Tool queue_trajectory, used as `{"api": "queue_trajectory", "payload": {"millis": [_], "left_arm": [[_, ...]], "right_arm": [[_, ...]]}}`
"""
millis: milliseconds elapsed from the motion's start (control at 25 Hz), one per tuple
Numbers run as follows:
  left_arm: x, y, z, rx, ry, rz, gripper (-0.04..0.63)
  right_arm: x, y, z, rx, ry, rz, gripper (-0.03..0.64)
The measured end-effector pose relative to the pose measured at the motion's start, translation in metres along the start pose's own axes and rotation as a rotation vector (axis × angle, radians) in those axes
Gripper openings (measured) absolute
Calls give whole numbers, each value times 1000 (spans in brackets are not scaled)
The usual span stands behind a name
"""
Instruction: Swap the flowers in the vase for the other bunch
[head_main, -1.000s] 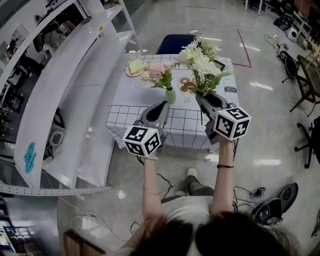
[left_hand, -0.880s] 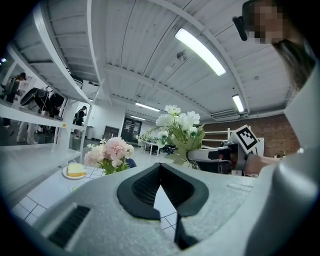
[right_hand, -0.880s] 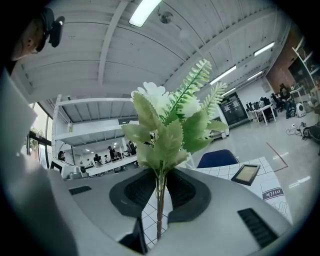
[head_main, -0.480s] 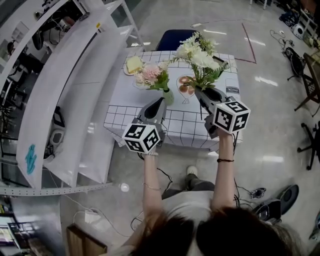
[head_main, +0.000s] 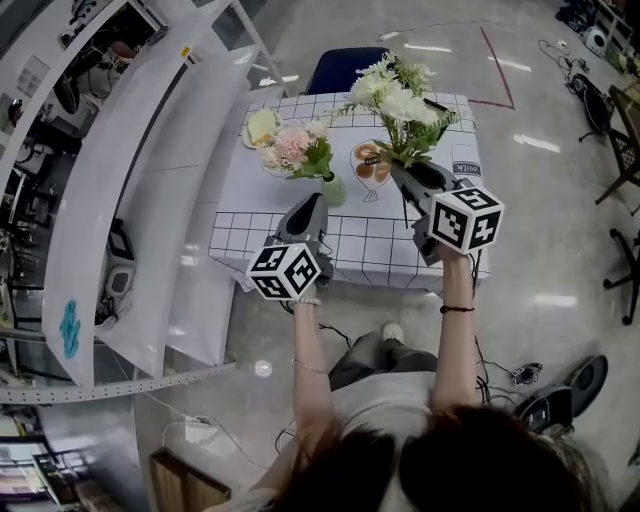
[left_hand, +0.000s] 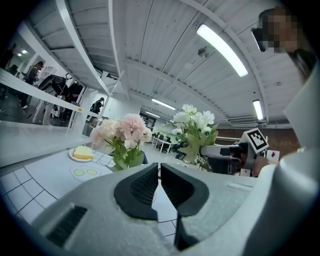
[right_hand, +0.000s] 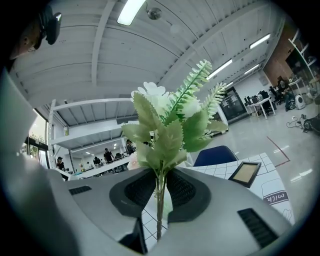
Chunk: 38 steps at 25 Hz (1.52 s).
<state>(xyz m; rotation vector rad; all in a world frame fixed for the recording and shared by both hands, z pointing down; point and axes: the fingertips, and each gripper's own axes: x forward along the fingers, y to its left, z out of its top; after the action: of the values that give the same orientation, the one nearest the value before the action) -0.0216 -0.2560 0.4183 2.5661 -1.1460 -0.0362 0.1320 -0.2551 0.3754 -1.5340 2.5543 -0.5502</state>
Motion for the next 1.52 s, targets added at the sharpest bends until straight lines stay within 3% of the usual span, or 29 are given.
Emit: {"api": "queue_trajectory", "payload": {"millis": [680,880,1520], "left_arm": [[36,39,-36,-84,109,16,16],[48,48,-43,-103,147,10,109],[77,75,-60,-114,192,0,213]], "right_arm": [[20,-23,-12,53,20,-41,64],[28,-25,-14,67,22,-51,64],[50,-25,-24,103,14,-47,64]]}}
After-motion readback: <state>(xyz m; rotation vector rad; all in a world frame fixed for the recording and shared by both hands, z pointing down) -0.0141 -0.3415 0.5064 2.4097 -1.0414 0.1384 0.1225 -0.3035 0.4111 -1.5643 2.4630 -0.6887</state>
